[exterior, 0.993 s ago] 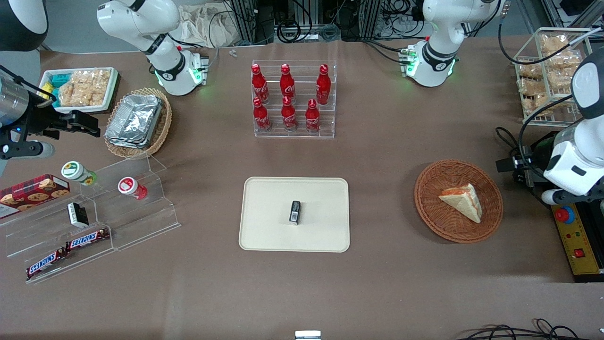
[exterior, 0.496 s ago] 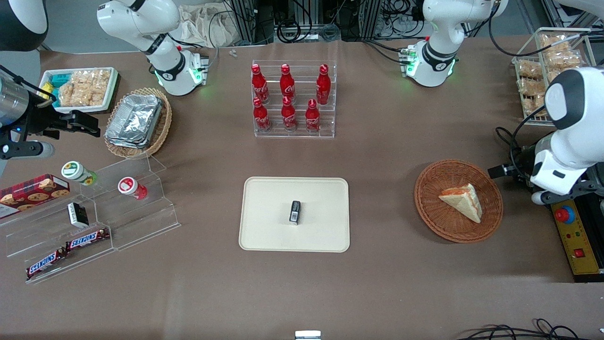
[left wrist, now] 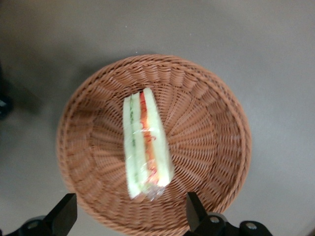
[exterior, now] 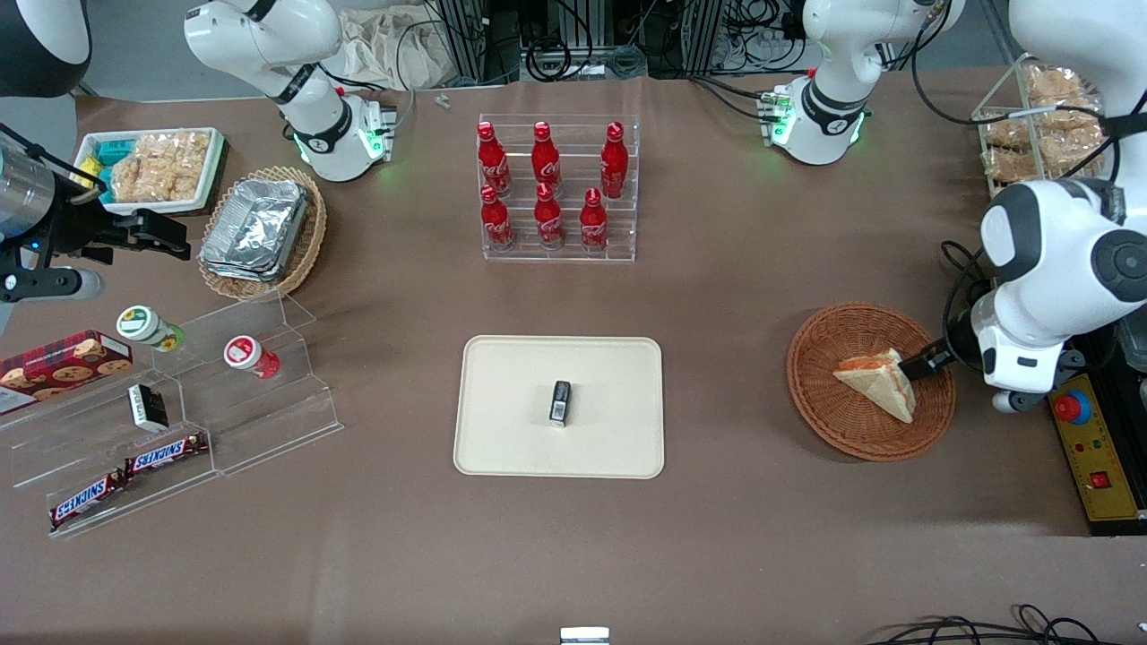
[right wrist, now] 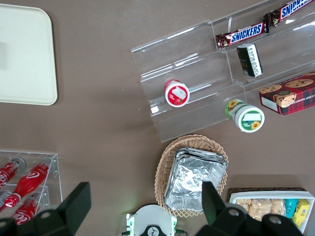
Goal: Place sandwich from basket to tray
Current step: 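Lower the left gripper and close it on the wrapped sandwich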
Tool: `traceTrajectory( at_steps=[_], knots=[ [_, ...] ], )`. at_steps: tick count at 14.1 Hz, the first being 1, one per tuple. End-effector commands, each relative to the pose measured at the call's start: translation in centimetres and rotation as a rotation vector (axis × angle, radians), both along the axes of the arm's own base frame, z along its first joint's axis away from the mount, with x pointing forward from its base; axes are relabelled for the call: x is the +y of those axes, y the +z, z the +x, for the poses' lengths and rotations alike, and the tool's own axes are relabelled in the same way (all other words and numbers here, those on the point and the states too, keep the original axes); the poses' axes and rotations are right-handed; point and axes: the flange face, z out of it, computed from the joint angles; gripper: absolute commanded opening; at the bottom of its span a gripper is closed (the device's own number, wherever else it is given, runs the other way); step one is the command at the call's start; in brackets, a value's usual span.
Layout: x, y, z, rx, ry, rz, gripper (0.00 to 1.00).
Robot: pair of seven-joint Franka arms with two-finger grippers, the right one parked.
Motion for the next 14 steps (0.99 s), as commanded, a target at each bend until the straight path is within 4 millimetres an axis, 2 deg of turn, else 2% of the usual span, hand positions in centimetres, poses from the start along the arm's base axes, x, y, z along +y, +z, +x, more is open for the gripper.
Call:
traceTrajectory(
  at_steps=[1,4,7,12,14],
  knots=[
    [-0.2,-2.0,0.3,0.001,0.148,-0.030,1.00],
    [-0.2,-3.9,0.3,-0.002,0.219,-0.039,1.00],
    [-0.2,-6.5,-1.1,-0.025,0.226,-0.035,1.00],
    [-0.1,-8.6,-1.6,-0.030,0.229,-0.032,0.99],
    [-0.2,-8.9,-1.6,-0.027,0.227,-0.032,0.87]
  ],
)
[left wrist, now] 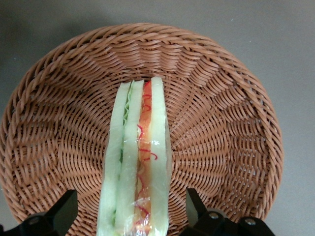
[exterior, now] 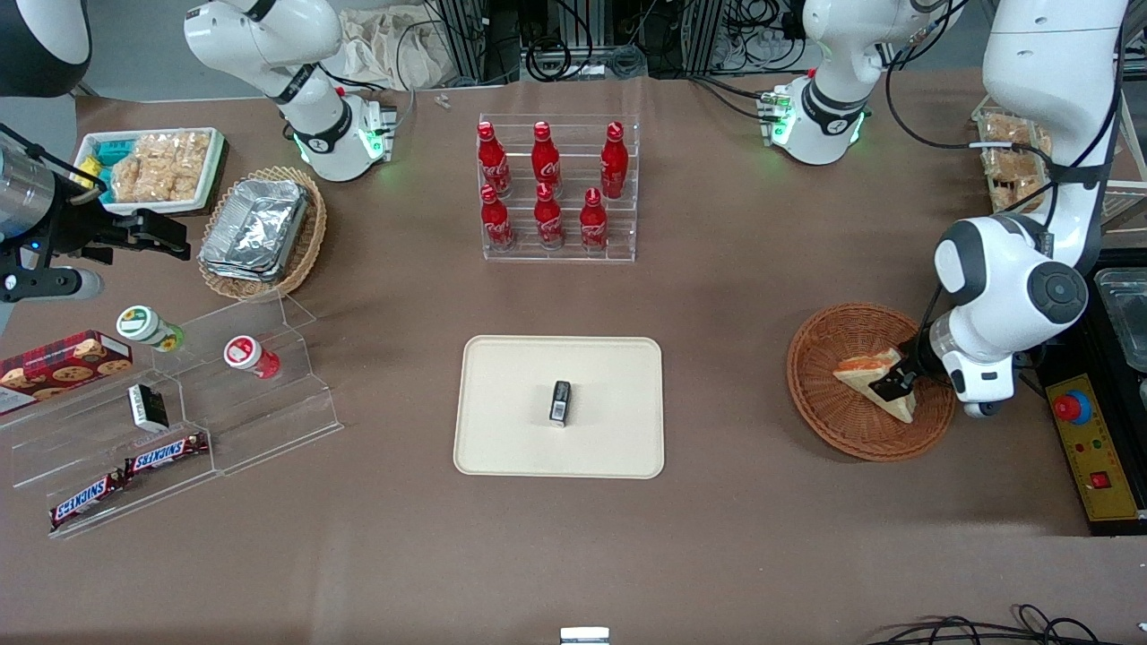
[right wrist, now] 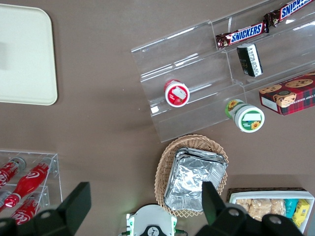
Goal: Place sandwich from basket to tray
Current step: 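Lower the left gripper and close it on the wrapped sandwich, then lift the sandwich up out of the basket with the left gripper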
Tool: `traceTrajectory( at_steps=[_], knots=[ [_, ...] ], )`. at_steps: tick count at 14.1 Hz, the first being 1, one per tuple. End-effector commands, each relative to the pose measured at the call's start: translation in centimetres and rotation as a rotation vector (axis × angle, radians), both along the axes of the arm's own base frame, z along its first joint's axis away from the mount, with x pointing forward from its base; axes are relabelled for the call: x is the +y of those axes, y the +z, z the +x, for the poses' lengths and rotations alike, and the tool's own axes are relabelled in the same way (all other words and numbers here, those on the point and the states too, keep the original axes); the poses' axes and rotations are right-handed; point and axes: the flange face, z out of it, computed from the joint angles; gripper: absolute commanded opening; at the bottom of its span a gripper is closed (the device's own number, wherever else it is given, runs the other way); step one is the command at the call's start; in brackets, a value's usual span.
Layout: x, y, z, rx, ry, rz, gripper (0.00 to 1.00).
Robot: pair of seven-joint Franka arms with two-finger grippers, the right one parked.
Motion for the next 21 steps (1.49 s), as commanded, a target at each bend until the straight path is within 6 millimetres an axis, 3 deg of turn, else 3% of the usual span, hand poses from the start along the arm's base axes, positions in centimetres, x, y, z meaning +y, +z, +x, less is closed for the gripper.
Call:
traceTrajectory(
  at_steps=[1,3,5,8,12,18,21],
  knots=[
    [-0.1,-0.4,-0.3,-0.019,0.029,-0.002,0.73],
    [-0.1,-0.4,-0.3,-0.020,0.031,-0.002,0.44],
    [-0.2,0.3,-0.2,-0.018,0.048,-0.003,0.28],
    [-0.4,4.6,0.2,0.020,0.031,-0.011,0.24],
    [-1.4,14.0,1.6,0.072,-0.010,-0.026,0.11],
    [-3.7,22.1,2.7,0.113,-0.135,-0.030,0.02],
    [-3.9,24.5,2.3,0.141,-0.221,-0.030,0.02]
  ],
)
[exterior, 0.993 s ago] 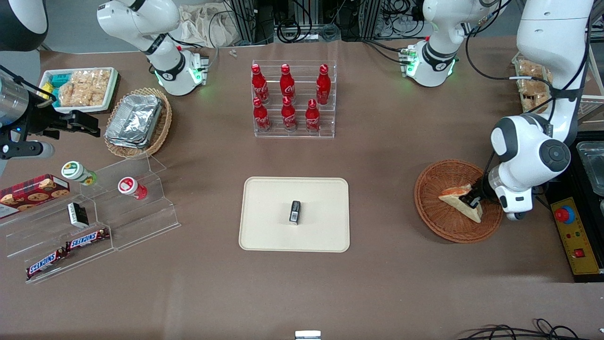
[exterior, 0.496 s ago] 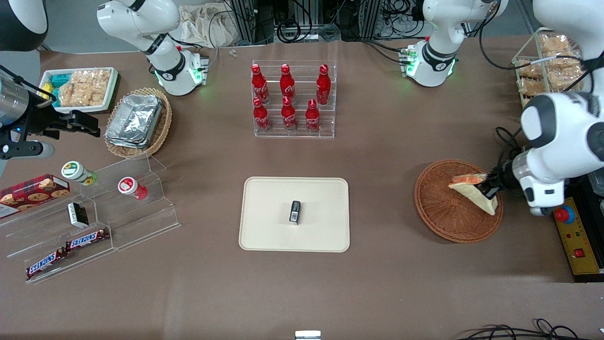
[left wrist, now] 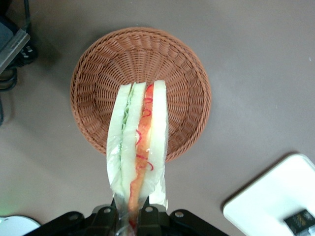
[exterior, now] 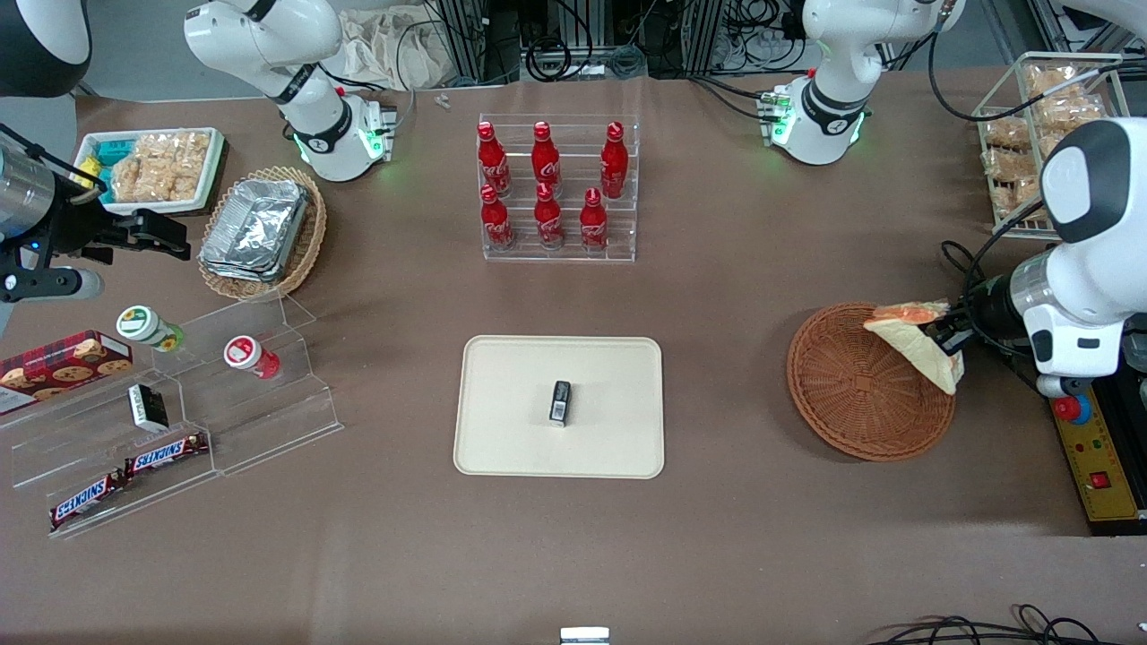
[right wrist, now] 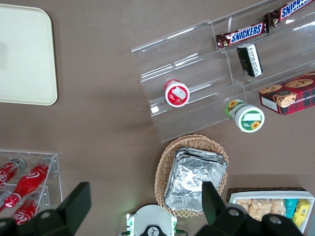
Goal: Place sandwich from basket to tray
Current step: 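Lift the sandwich up out of the basket with the left gripper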
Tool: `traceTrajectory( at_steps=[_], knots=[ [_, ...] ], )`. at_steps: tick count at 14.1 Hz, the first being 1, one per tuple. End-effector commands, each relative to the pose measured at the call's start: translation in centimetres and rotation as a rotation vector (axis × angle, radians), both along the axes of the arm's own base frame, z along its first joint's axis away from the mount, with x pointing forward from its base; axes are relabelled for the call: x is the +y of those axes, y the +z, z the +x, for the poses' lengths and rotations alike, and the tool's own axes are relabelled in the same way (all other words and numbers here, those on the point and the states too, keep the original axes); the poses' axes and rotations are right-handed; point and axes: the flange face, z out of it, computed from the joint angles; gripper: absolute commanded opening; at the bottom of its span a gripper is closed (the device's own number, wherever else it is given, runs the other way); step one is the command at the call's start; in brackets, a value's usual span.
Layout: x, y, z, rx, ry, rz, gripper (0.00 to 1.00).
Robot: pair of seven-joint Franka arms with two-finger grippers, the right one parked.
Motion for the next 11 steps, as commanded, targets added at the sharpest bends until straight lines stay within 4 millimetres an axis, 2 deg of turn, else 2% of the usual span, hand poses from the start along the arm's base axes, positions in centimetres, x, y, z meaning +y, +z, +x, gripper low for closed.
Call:
traceTrajectory(
  at_steps=[1,4,5,11],
  knots=[
    [-0.8,1.7,0.2,0.017,-0.115,-0.005,0.02],
    [-1.8,2.9,0.5,-0.003,-0.193,-0.013,0.02],
    [-2.1,3.9,0.3,-0.009,-0.223,-0.008,0.02],
    [-5.3,5.2,0.1,-0.012,-0.300,0.030,0.02]
  ],
)
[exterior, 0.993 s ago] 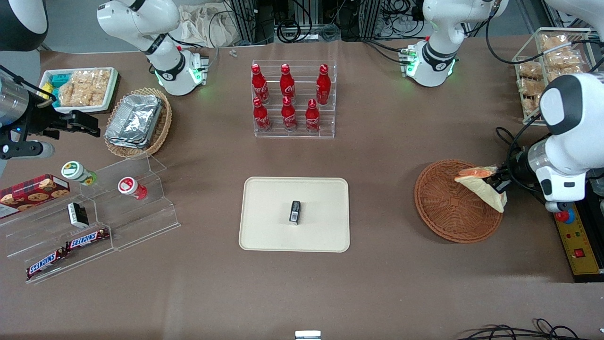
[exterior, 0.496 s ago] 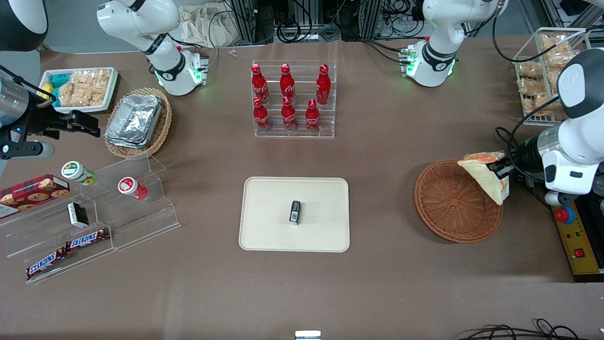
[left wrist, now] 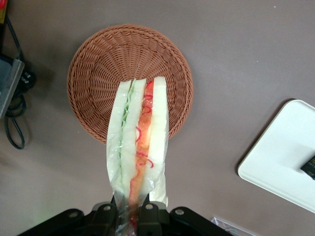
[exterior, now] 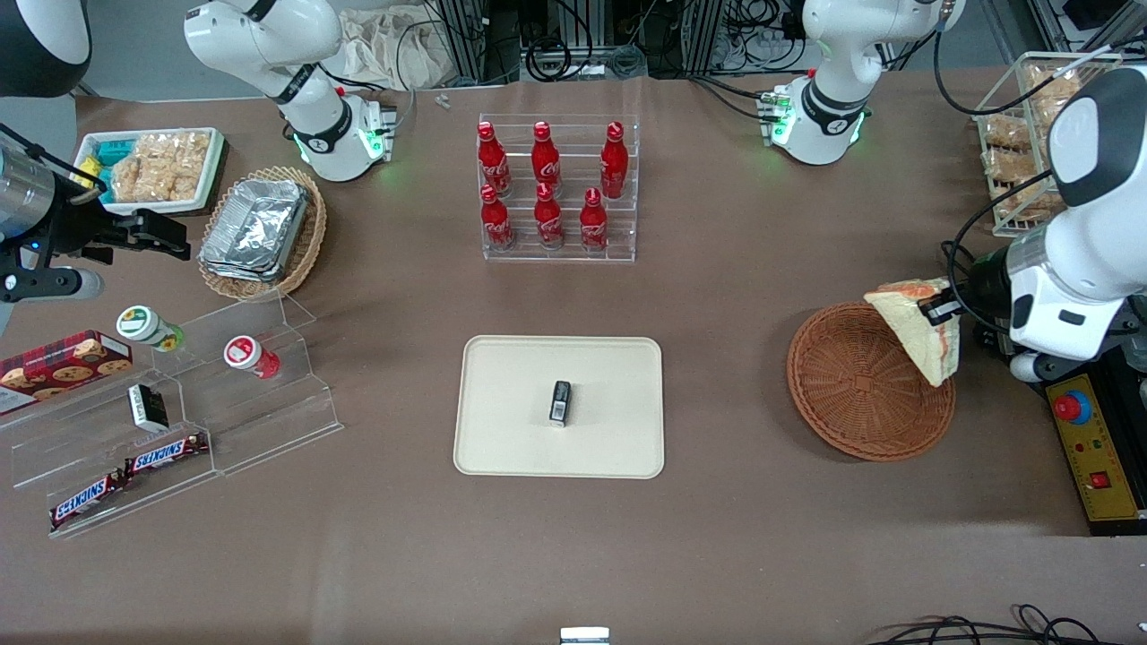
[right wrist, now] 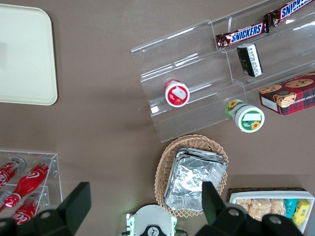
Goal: Place sandwich from basket to tray
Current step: 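Lift the sandwich up out of the basket with the left gripper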
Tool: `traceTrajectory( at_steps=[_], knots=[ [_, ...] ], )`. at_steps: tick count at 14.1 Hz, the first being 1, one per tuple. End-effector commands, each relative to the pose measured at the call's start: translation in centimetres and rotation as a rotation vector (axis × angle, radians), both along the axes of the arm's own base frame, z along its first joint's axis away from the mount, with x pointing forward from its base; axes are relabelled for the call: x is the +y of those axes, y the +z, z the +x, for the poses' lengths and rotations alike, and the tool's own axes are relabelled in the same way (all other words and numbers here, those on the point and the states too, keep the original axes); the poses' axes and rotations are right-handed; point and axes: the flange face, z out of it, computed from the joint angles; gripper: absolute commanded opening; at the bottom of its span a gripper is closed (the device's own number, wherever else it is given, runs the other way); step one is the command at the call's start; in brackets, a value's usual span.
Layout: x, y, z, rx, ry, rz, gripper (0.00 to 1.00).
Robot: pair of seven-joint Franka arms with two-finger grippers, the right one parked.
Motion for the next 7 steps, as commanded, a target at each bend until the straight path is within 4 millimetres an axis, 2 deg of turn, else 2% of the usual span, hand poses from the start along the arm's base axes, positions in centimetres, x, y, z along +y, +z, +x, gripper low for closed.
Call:
traceTrajectory(
  at_steps=[1,3,5,7],
  knots=[
    [-1.5,1.0,0.7,-0.008,-0.040,0.015,0.02],
    [-3.0,1.2,0.7,-0.025,-0.076,0.004,0.02],
    [-5.5,1.5,0.8,-0.070,-0.115,-0.014,0.03],
    [-7.1,0.4,0.7,-0.052,-0.141,-0.030,0.03]
  ],
)
